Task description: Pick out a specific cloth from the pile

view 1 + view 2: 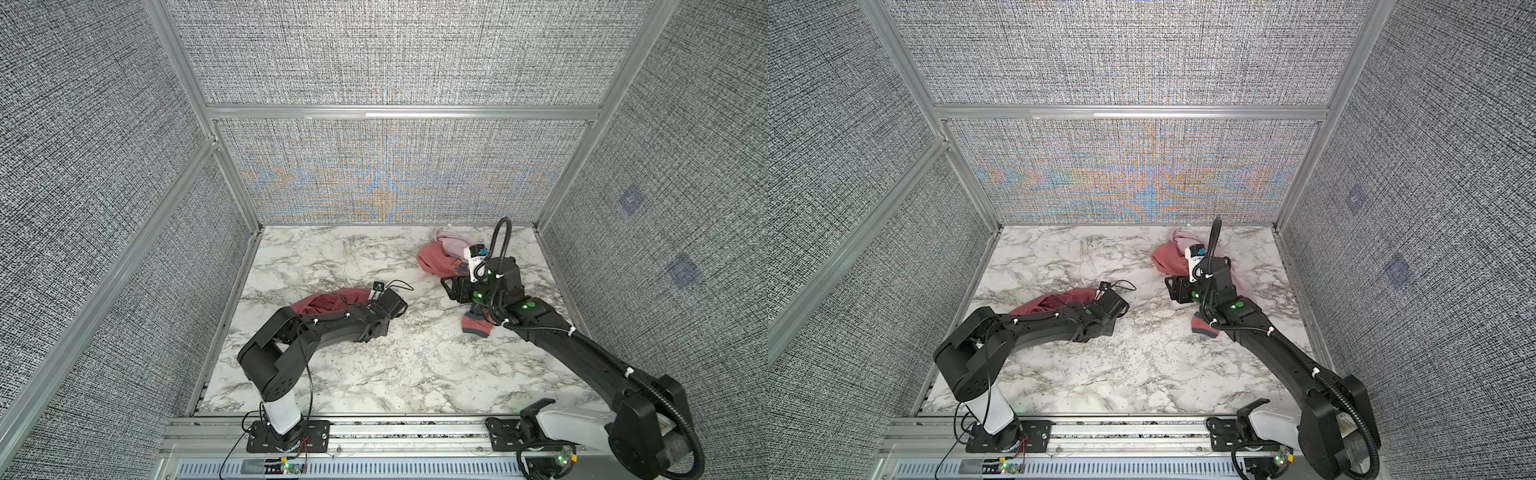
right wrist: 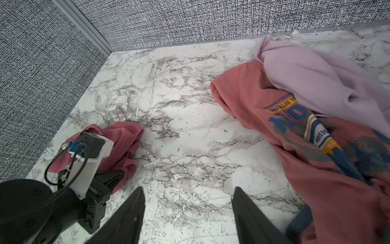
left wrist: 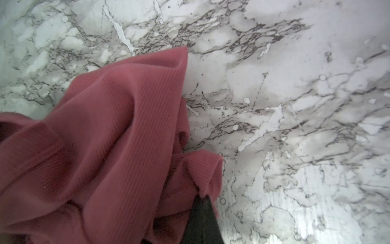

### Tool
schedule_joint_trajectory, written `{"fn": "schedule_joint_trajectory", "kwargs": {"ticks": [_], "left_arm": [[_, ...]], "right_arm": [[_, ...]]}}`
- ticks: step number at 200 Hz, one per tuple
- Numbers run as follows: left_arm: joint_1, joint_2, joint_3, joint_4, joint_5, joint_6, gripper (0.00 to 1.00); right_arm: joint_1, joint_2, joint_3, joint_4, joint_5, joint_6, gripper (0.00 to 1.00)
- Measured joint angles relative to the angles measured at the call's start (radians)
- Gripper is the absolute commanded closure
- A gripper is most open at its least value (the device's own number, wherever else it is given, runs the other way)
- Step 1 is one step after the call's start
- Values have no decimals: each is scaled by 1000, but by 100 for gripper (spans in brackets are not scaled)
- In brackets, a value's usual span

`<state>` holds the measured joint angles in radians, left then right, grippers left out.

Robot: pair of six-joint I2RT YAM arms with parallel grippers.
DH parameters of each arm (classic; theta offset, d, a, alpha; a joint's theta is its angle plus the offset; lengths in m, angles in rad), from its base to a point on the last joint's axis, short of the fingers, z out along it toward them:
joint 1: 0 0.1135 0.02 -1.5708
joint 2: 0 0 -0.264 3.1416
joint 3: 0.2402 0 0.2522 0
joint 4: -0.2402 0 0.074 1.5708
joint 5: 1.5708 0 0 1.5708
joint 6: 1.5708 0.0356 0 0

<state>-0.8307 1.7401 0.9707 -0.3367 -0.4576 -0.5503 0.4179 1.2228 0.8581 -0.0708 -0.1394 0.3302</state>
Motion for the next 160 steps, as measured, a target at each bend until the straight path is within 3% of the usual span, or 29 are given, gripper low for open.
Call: {"fn": "schedule_joint_trajectory", "kwargs": {"ticks": [93,160], "left_arm": [[0,-117,9,13,14,38,100],[2,-327,35,-13,-16,39,100]], "right_arm": [[-1,-9,5,0,3,8,33],[-2,-12,6,-1,11,11,33]]}}
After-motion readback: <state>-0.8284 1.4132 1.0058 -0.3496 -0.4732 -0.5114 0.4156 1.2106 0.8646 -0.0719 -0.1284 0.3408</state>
